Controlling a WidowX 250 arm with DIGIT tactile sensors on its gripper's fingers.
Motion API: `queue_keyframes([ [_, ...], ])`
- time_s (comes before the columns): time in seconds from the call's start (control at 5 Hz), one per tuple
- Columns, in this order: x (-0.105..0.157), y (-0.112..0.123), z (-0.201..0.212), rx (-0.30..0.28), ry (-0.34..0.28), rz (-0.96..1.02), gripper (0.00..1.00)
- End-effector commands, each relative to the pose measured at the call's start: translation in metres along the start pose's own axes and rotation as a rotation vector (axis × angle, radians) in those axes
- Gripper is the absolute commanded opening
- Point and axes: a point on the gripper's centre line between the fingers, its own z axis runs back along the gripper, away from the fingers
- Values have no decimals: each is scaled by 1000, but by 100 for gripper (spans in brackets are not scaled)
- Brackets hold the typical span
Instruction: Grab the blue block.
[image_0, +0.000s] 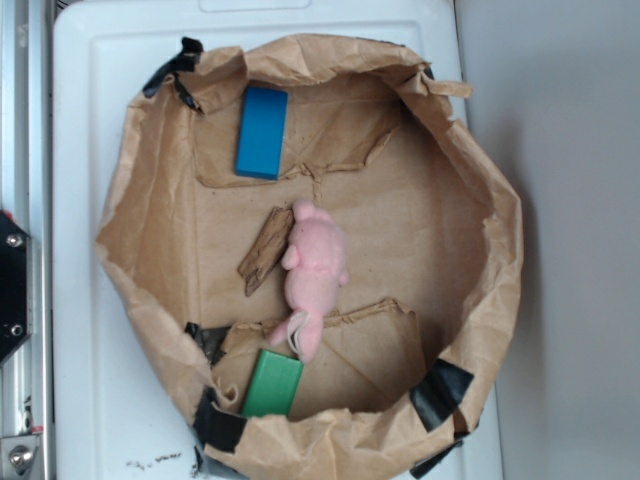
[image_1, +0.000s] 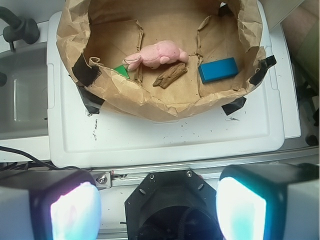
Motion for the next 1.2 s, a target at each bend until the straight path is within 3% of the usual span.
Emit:
queue_keyframes([
  [0.0,0,0,0,0,0,0,100],
  [0.2,-38,-2,3,-24,-6,49,100],
  [0.4,-44,1,-8,-11,-31,92,100],
  [1.0,-44,1,-15,-13,-14,127,100],
])
